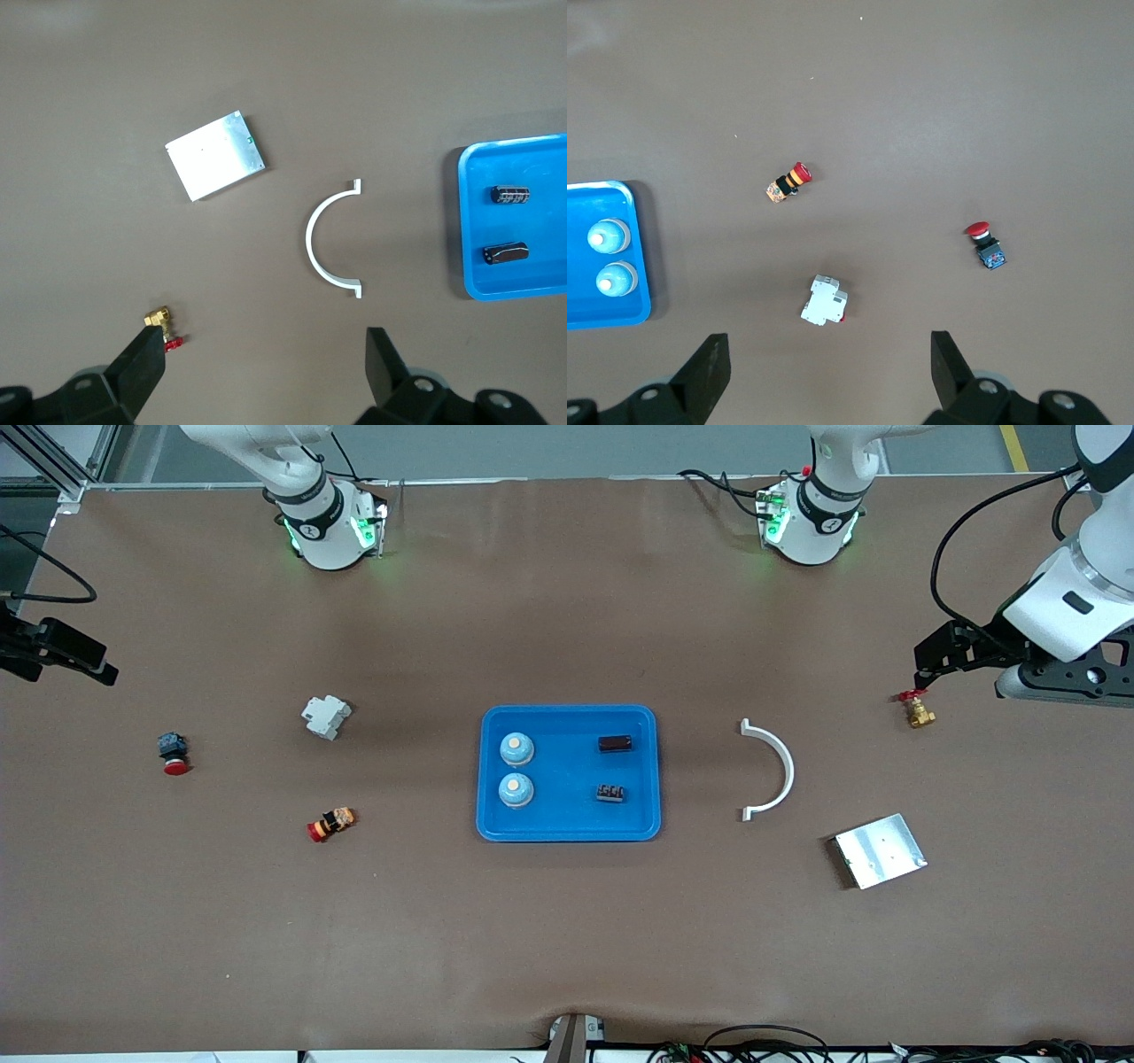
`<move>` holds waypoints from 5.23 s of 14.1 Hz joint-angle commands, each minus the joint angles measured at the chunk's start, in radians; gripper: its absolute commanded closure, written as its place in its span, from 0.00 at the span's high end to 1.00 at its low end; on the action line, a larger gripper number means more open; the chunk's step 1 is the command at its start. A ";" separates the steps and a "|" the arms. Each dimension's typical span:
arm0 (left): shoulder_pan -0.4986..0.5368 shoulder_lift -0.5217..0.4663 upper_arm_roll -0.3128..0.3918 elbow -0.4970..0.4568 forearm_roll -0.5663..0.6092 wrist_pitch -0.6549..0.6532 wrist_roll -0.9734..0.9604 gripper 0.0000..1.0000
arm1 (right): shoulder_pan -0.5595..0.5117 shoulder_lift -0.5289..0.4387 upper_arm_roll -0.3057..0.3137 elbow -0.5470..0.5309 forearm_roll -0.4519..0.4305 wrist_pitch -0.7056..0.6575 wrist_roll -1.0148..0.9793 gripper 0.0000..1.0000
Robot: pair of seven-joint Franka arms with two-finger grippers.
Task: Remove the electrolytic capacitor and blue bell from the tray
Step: 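Move the left gripper and the right gripper toward the blue tray, then grasp a capacitor with the left gripper while the right gripper grasps a bell, then carry the capacitor toward the white arc while the right gripper carries the bell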
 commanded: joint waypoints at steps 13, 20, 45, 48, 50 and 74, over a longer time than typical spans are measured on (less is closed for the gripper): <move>0.003 -0.022 -0.118 -0.109 0.016 -0.044 -0.387 1.00 | 0.027 -0.003 0.006 0.001 0.019 -0.009 0.011 1.00; -0.021 0.081 -0.235 -0.110 0.019 0.039 -0.998 1.00 | 0.191 0.093 0.006 0.000 0.027 0.053 0.143 1.00; -0.468 0.805 -0.099 0.264 0.282 0.461 -2.256 1.00 | 0.690 0.632 0.006 -0.026 0.061 0.610 0.800 1.00; -0.489 0.834 -0.086 0.265 0.282 0.513 -2.278 1.00 | 0.701 0.635 0.006 -0.074 0.057 0.652 0.800 1.00; -0.506 0.848 -0.077 0.265 0.285 0.528 -2.276 1.00 | 0.724 0.635 0.006 -0.111 0.059 0.682 0.801 1.00; -0.614 0.906 0.016 0.264 0.288 0.593 -2.247 0.00 | 0.744 0.696 0.043 -0.163 0.059 0.779 0.818 1.00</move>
